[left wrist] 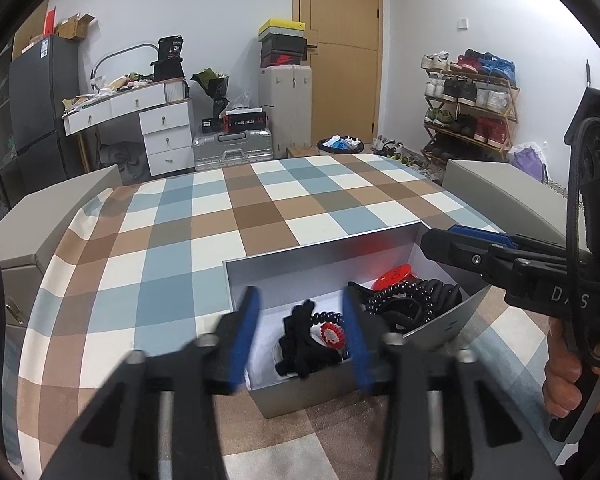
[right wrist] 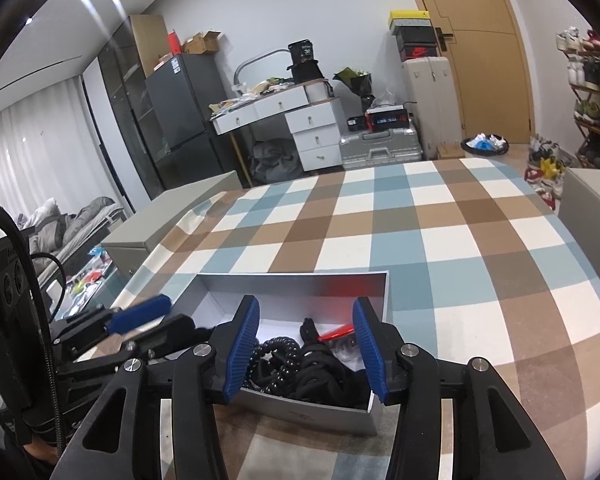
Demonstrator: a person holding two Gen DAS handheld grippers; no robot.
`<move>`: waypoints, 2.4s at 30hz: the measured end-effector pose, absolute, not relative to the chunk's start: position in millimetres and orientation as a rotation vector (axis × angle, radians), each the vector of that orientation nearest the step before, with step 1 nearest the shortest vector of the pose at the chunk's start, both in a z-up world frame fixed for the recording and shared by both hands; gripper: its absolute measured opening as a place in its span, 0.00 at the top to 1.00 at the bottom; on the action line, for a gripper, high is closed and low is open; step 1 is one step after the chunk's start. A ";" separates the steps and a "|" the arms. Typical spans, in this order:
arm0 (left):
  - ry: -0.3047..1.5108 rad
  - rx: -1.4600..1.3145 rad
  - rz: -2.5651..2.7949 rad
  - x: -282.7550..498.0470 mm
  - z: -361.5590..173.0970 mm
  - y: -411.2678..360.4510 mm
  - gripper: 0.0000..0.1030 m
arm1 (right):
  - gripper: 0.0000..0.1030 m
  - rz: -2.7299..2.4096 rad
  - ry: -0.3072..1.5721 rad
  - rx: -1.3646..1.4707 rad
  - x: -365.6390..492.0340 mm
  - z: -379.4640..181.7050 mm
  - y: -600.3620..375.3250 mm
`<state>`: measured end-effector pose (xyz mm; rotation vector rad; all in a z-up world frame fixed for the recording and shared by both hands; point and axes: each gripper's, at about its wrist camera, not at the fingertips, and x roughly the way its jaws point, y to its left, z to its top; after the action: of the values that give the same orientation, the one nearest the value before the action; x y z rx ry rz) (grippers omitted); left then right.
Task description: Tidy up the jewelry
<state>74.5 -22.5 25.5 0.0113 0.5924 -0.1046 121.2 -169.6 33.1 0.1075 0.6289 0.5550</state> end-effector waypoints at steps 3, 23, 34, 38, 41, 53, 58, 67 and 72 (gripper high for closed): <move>0.579 -0.013 -0.124 69.3 30.9 -19.4 0.48 | 0.52 0.557 0.629 0.100 119.3 34.3 -169.9; 0.485 -0.032 -0.070 31.7 25.2 -6.5 0.01 | 0.00 0.603 0.503 0.010 72.5 38.8 -192.1; 0.441 0.012 -0.070 30.7 20.8 -8.0 0.01 | 0.00 0.643 0.416 -0.004 58.4 33.2 -192.3; 0.430 0.007 -0.081 27.1 21.8 -7.6 0.01 | 0.00 0.645 0.391 -0.024 53.3 34.9 -190.0; 0.430 0.014 -0.085 26.4 21.5 -9.5 0.01 | 0.00 0.644 0.391 -0.040 52.5 34.7 -186.7; 0.453 0.018 -0.088 29.2 20.6 -11.3 0.01 | 0.00 0.645 0.398 -0.037 52.5 34.3 -187.6; 0.461 0.017 -0.089 30.5 19.9 -11.9 0.01 | 0.00 0.645 0.400 -0.034 54.0 34.1 -188.0; 0.462 0.013 -0.087 30.6 19.8 -11.9 0.01 | 0.00 0.643 0.405 -0.032 54.3 33.3 -188.5; 0.461 0.013 -0.088 30.7 19.2 -11.3 0.01 | 0.00 0.643 0.406 -0.032 54.3 33.2 -188.6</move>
<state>30.7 -11.3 19.2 0.0133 0.4611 -0.0878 54.3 -188.6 33.2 -0.0316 0.4056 0.6430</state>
